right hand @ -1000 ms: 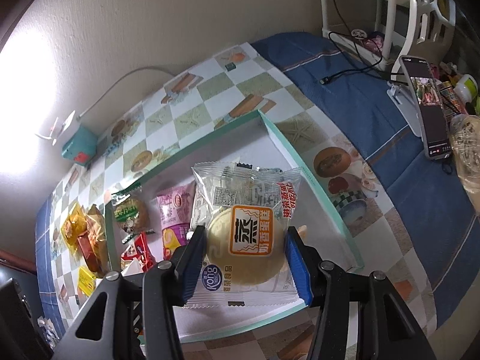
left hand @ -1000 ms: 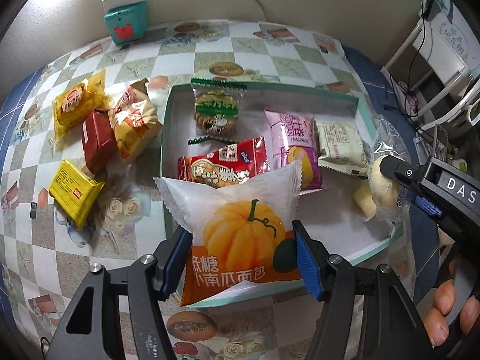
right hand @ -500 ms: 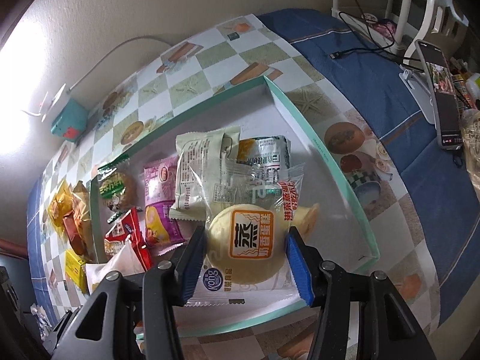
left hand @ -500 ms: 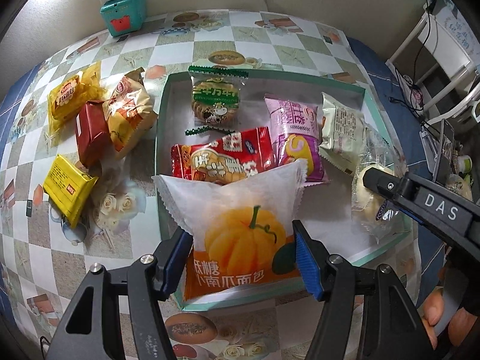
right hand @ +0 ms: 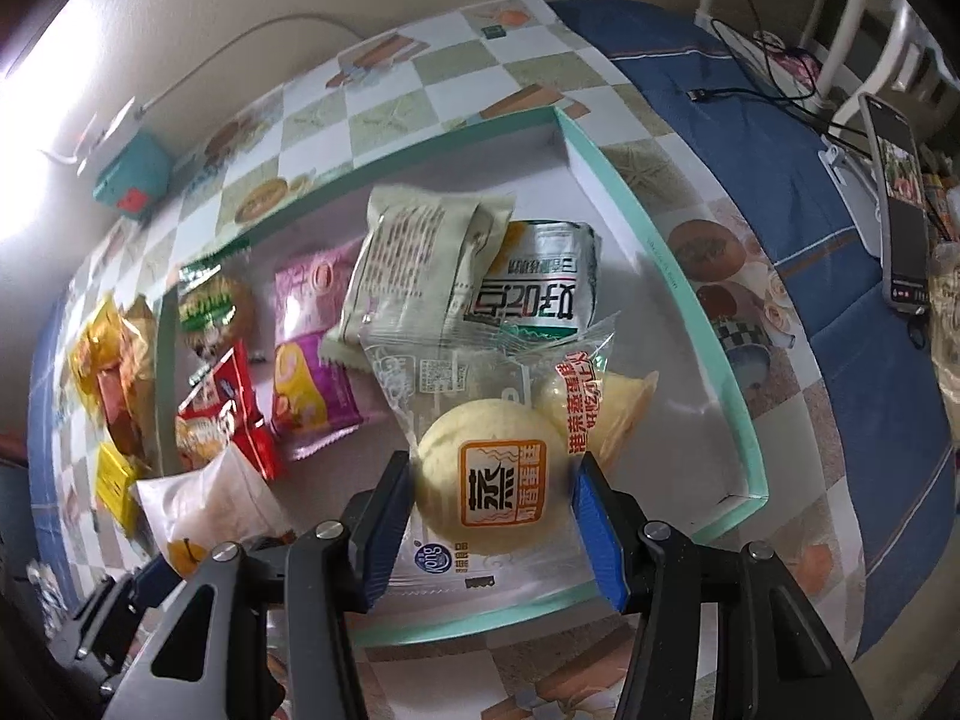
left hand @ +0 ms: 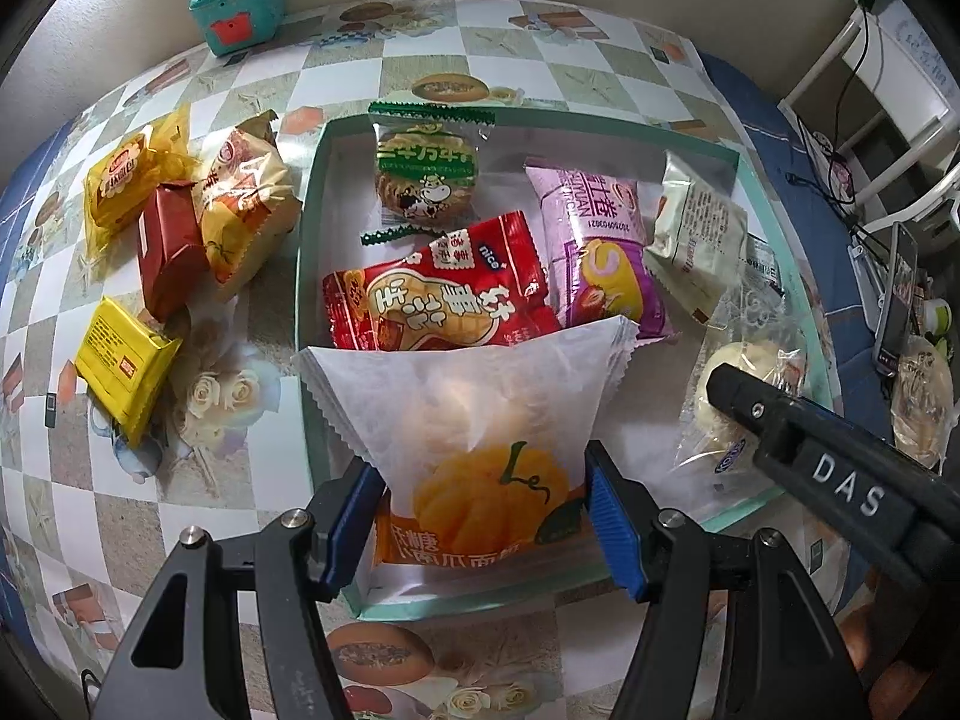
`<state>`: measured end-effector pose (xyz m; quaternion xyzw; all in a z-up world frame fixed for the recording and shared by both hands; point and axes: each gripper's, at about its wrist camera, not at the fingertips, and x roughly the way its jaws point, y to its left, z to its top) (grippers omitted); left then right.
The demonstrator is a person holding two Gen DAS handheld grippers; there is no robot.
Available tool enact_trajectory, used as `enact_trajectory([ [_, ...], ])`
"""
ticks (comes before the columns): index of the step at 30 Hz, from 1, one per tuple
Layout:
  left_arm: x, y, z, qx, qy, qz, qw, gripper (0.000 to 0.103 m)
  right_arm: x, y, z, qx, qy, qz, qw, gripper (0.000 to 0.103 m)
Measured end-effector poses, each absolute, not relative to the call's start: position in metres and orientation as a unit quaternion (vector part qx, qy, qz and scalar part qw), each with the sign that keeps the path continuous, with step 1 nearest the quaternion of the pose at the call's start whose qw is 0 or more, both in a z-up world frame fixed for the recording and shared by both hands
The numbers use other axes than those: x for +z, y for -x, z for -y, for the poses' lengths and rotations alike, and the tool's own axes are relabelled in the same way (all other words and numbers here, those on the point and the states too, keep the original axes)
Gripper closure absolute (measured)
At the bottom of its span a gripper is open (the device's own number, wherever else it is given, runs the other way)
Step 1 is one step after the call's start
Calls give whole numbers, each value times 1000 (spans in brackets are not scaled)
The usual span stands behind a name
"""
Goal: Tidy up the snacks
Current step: 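Lower the pumpkin bread bag and steamed bun pack into the box, then open both tools to release the packs and withdraw from the box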
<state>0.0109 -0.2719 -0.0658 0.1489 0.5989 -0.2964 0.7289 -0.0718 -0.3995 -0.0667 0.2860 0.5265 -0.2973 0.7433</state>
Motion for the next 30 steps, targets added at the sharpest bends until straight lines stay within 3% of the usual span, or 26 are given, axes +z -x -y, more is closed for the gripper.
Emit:
enact_trajectory([
  [8, -69, -8, 277, -302, -161, -603, 721, 36, -67, 70, 396, -296, -272, -537, 742, 46],
  [14, -67, -11, 275, -302, -154, -605, 720, 36, -68, 71, 400, -298, -282, -536, 738, 37],
  [21, -54, -13, 269, -313, -143, -598, 724, 35, -56, 70, 399, -300, -277, -525, 747, 36],
  [23, -47, -13, 267, -317, -141, -592, 727, 31, -50, 72, 400, -302, -276, -517, 751, 32],
  [25, -41, -13, 265, -320, -140, -589, 729, 19, -42, 74, 401, -307, -276, -506, 758, 31],
  [30, -22, -13, 261, -325, -138, -565, 746, 19, -28, 78, 403, -314, -276, -486, 768, 30],
])
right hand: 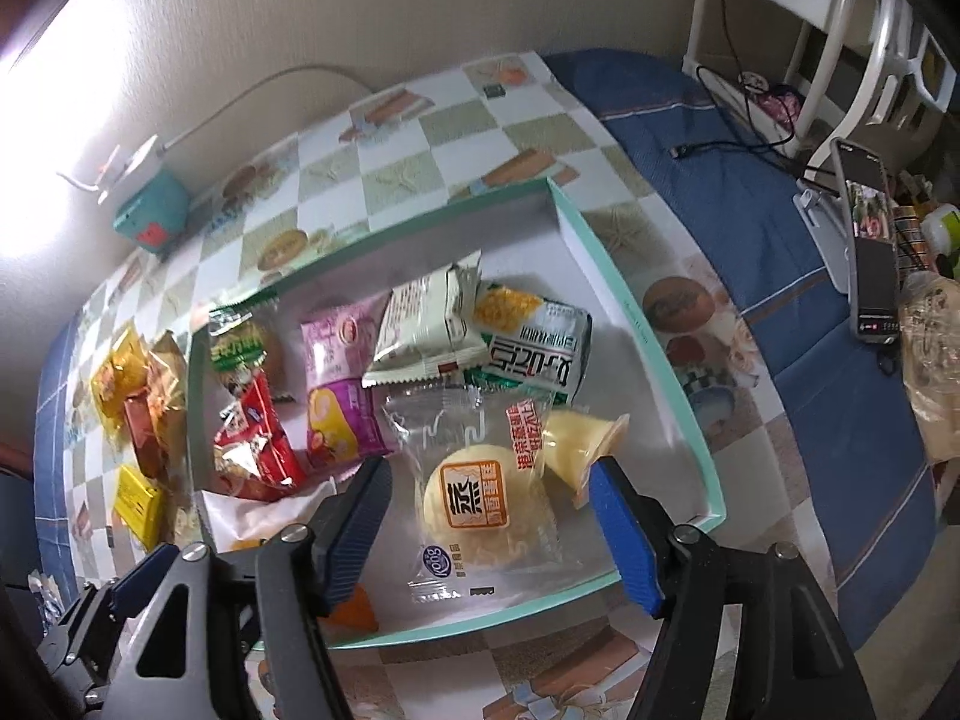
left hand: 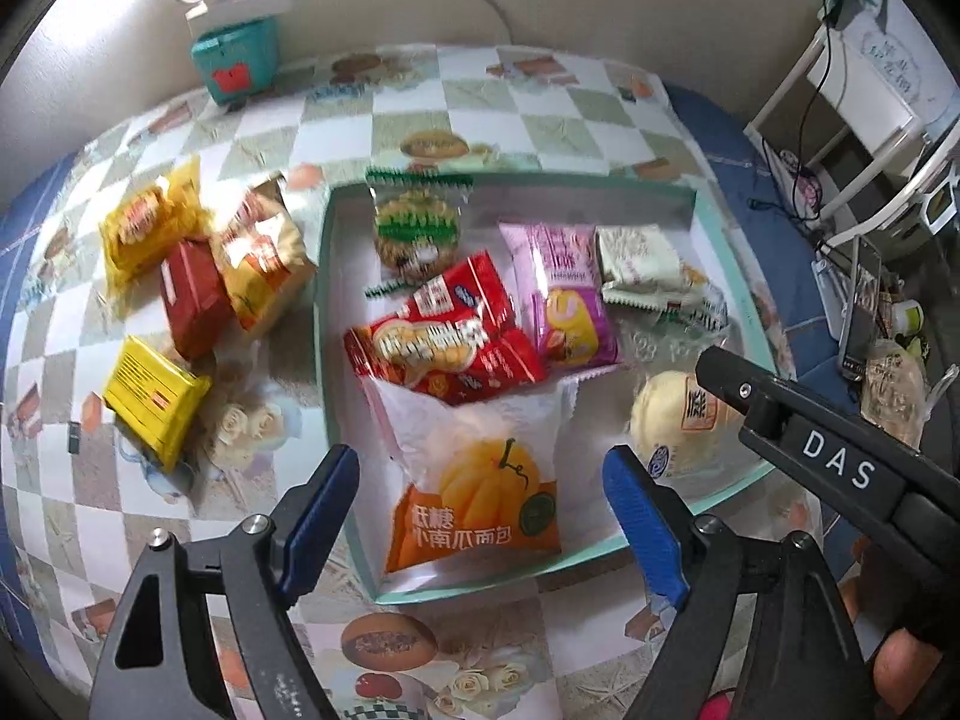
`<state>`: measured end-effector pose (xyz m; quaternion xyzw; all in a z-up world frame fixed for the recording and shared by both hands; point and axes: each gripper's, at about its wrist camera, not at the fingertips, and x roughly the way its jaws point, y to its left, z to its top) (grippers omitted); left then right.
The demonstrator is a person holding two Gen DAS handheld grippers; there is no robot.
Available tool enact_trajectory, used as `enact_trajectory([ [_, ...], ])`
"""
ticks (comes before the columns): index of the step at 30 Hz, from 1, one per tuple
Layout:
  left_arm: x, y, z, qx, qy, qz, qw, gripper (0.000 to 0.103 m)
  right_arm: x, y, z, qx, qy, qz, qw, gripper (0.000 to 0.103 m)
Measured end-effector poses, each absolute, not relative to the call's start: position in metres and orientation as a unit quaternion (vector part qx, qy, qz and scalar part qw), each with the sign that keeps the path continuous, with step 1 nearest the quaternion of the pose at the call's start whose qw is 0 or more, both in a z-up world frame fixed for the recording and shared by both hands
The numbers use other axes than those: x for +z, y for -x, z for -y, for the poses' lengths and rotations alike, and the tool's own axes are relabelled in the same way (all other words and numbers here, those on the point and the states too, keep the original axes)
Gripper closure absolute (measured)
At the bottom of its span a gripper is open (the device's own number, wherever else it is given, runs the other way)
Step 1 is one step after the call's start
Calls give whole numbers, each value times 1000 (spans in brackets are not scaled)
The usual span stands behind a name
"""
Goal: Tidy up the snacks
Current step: 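Open both tools to release the packs and withdraw from the box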
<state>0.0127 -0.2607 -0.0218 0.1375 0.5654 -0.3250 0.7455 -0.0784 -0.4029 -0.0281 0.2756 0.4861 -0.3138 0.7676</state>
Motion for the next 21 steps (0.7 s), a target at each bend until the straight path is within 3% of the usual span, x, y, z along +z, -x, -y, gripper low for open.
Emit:
enact_trajectory([
  [4, -12, -20, 248, -309, -127, -553, 763, 19, -24, 80, 404, -319, -279, -477, 770, 17],
  [12, -13, -54, 217, -243, -70, -554, 793, 18, -27, 79, 404, -318, -281, -476, 770, 17],
  [14, -13, -63, 204, -216, -58, -549, 805, 14, -28, 78, 403, -316, -280, -477, 771, 17],
  [15, -13, -66, 200, -208, -52, -548, 809, 7, -28, 77, 401, -314, -278, -478, 772, 17],
  [18, -14, -76, 188, -186, -33, -545, 816, 5, -29, 74, 399, -312, -274, -478, 774, 0],
  [21, -16, -84, 176, -168, -21, -549, 819, 5, -27, 73, 397, -309, -267, -476, 779, 0],
])
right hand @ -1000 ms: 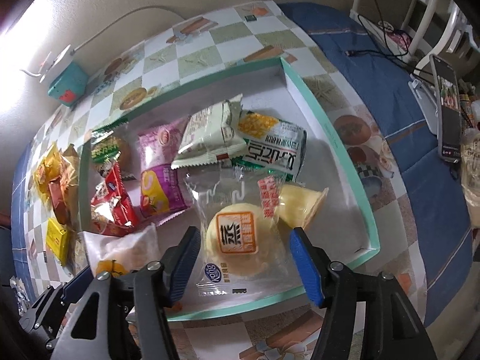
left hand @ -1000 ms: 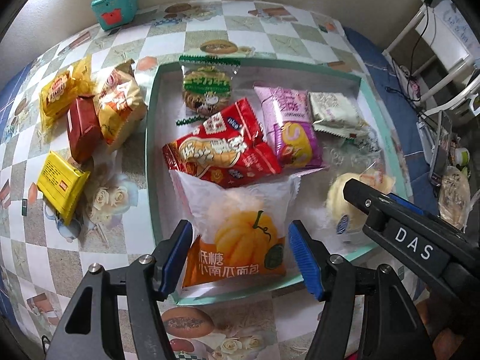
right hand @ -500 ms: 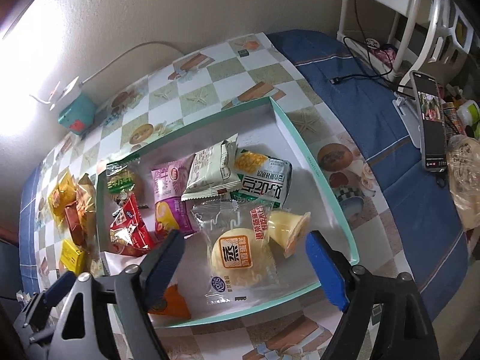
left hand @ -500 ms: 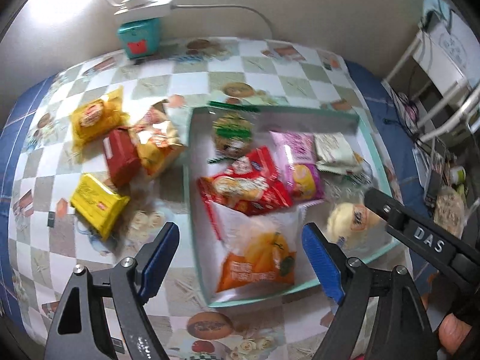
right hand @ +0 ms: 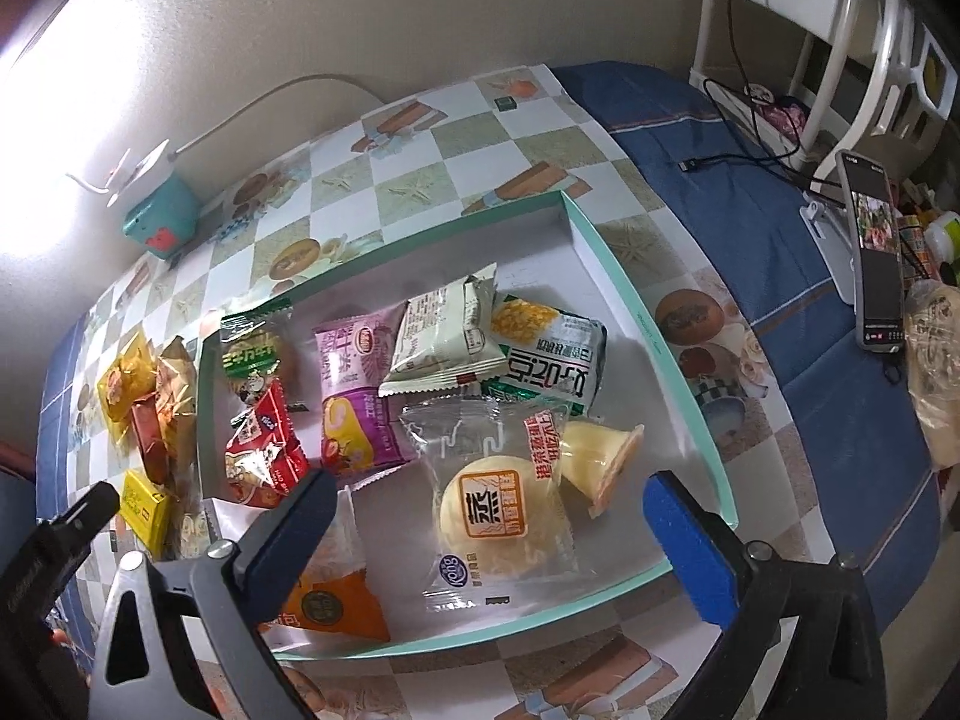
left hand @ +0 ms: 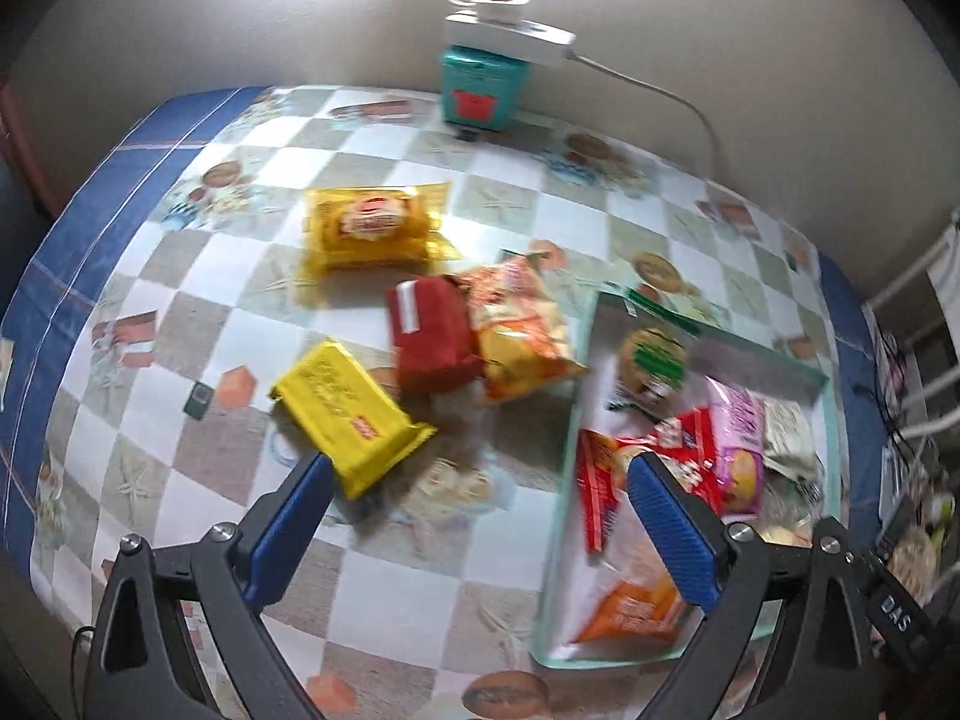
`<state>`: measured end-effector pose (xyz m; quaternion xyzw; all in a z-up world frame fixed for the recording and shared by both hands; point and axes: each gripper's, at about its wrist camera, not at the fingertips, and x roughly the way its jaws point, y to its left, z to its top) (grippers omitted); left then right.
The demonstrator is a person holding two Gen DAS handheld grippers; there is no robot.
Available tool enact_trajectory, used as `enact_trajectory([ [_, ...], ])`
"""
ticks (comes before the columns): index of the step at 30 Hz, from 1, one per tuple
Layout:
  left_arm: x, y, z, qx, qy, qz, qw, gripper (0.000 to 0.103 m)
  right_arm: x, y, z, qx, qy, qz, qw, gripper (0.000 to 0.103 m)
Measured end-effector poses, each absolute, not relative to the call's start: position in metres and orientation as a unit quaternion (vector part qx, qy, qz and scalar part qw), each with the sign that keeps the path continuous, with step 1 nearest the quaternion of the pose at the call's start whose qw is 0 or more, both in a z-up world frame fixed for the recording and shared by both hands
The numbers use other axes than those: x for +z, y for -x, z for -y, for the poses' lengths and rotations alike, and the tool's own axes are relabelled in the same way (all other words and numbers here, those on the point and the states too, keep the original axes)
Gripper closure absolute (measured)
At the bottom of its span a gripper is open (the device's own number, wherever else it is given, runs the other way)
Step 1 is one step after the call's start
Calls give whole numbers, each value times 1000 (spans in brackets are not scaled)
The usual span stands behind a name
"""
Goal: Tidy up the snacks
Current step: 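Open both tools to release the packs and withdraw from the box, then move both open tools toward the yellow biscuit pack and red wafer pack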
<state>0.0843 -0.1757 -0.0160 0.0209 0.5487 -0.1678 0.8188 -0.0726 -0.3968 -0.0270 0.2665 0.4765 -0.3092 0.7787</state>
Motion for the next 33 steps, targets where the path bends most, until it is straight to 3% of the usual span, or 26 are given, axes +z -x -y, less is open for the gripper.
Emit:
enact_trajectory([
  [33, -25, -164, -67, 70, 155, -524, 835, 4, -20, -21, 280, -211, -207, -482, 825, 0],
])
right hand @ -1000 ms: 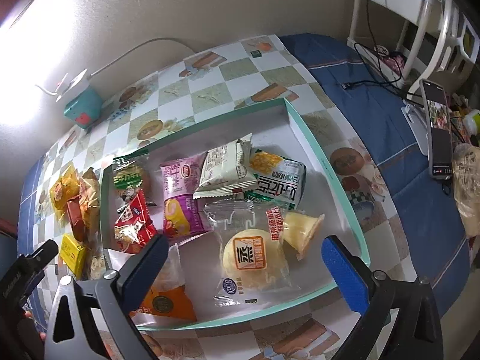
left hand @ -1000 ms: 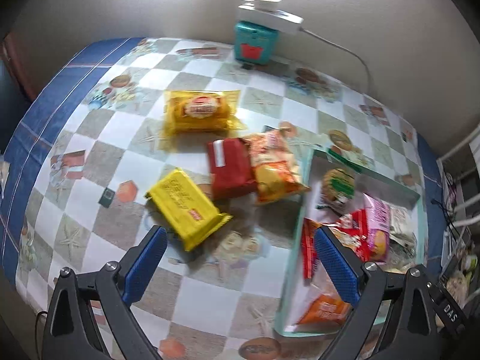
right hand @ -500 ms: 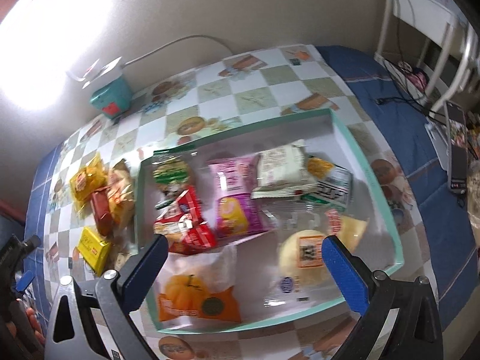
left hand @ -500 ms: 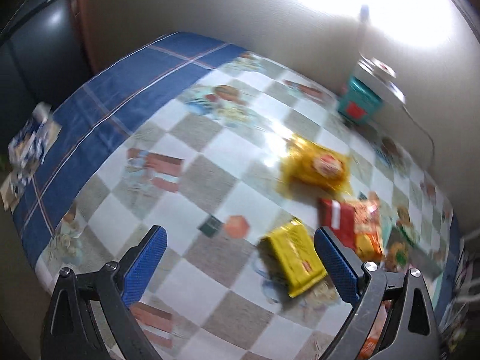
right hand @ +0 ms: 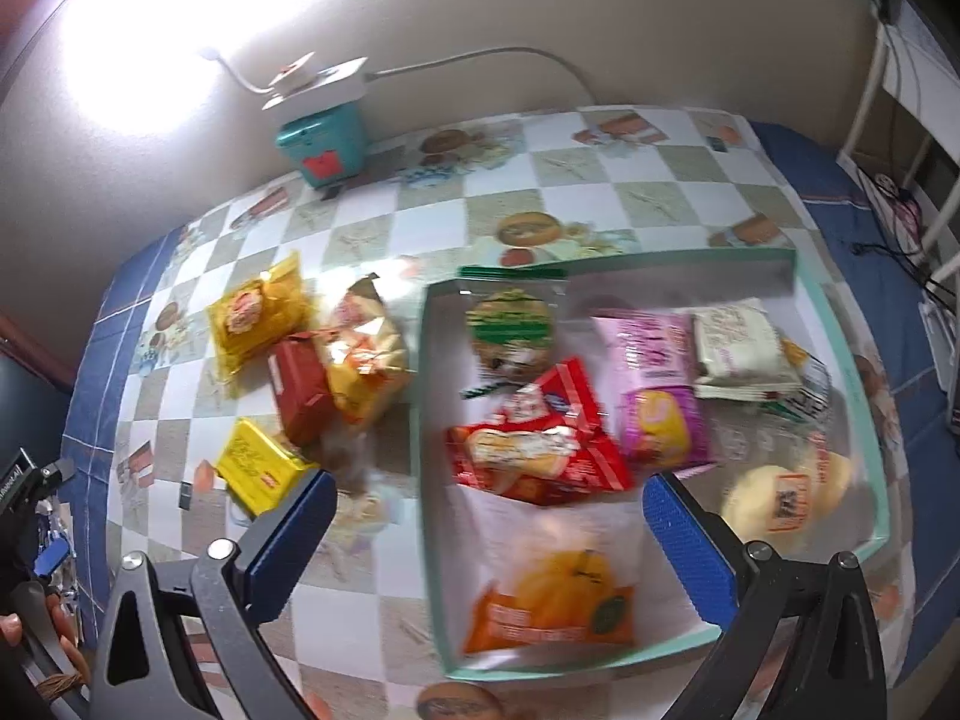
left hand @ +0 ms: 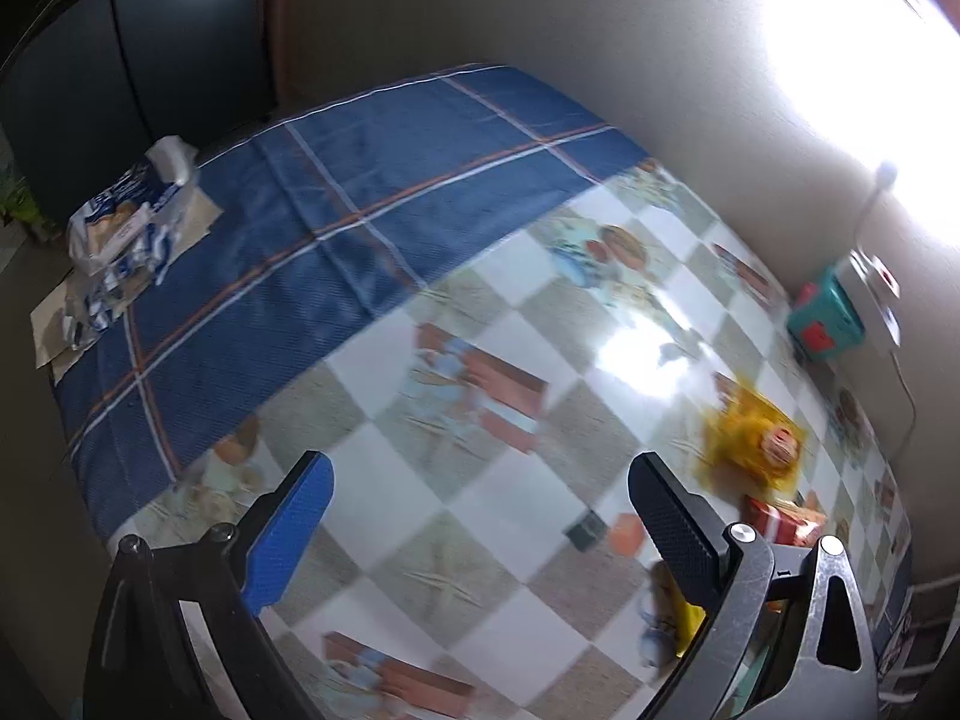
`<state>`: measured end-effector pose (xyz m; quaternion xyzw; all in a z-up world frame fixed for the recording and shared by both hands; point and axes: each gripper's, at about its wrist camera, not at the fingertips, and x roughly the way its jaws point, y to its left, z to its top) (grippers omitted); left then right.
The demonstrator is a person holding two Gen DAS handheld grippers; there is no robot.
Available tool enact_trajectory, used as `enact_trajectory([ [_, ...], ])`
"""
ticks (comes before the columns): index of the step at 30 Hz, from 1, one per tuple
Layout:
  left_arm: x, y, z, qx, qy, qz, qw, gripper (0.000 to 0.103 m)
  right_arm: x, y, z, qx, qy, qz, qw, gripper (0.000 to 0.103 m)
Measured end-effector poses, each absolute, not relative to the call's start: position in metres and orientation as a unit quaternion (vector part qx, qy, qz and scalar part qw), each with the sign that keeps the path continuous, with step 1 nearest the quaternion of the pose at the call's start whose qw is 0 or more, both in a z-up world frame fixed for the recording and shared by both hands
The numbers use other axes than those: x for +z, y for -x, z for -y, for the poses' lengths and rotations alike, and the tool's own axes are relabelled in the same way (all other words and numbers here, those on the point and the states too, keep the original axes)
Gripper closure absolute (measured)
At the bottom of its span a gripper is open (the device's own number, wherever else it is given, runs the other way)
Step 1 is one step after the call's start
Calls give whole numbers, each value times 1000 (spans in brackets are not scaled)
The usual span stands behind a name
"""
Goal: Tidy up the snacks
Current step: 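Move both open tools toward the yellow biscuit pack and red wafer pack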
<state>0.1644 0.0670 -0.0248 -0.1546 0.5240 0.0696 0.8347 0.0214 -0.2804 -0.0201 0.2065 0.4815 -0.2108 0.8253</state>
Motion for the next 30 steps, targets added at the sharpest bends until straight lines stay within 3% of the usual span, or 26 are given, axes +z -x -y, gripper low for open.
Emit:
enact_trajectory([
  [9, -40, -171, -67, 45, 163, -541, 824, 4, -35, -59, 250, -181, -188, -501, 825, 0],
  [18, -62, -173, -1, -30, 158, -578, 800, 4, -46, -75, 250, -194, -162, -514, 820, 0],
  [30, -85, -171, 84, -65, 78, -602, 792, 4, -40, -89, 271, -214, -155, -505, 822, 0],
])
